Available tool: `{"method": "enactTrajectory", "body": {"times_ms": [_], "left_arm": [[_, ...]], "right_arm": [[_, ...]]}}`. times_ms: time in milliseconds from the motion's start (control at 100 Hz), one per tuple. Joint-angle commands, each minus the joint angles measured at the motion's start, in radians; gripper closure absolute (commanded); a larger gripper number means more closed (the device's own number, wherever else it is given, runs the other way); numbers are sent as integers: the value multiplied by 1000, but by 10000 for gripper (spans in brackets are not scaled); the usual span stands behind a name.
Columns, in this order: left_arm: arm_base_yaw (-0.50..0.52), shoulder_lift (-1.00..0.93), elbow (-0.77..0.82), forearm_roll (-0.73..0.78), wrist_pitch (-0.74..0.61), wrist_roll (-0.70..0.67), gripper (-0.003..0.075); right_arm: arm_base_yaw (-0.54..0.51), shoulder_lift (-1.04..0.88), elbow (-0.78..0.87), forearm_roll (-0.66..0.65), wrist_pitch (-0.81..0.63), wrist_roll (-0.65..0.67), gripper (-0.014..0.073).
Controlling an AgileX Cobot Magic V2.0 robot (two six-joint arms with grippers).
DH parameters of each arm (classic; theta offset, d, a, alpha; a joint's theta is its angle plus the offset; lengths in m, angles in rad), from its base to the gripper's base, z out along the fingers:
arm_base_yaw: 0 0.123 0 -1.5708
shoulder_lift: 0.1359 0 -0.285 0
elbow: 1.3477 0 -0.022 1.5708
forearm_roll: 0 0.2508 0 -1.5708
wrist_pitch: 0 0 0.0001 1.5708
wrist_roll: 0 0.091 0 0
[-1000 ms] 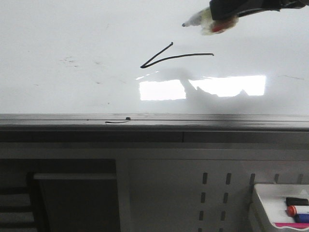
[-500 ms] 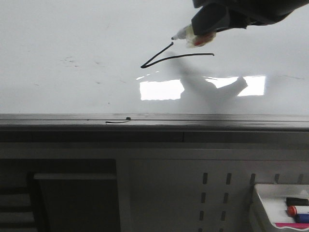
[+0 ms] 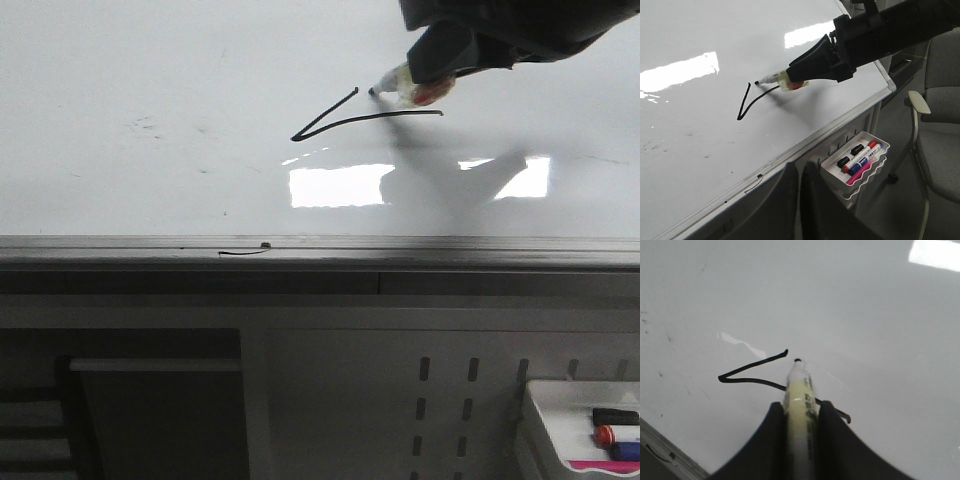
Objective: Write number 4 on whiteboard
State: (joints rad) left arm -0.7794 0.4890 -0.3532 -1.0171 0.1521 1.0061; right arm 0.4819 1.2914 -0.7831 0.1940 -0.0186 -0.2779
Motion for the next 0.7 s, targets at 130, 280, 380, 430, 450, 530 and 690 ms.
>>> {"method": "enactTrajectory", "body": {"times_ms": [130,280,380,430,450,530,690], "left_arm": [[4,6,-30,-20,-29,-10,741],[4,6,-30,-20,-29,-10,741],[4,6,-30,-20,-29,-10,741],[4,6,-30,-20,-29,-10,741],[4,6,-30,-20,-29,-10,741],[4,6,-30,-20,-29,-10,741],[4,6,-30,-20,-29,-10,741]], "right_arm": [[-13,-19,-35,-5,-64,-10,637],[-13,-13,-35,-2,-60,-10,637],[-13,-12,-35,1,-39,-10,637],[-13,-12,-35,1,-6,-10,637],[-13,-12,-33,1,5,-10,637],[-7,-12,-17,1,52,-10,637],[43,-13,58,20,65,-3,637]]}}
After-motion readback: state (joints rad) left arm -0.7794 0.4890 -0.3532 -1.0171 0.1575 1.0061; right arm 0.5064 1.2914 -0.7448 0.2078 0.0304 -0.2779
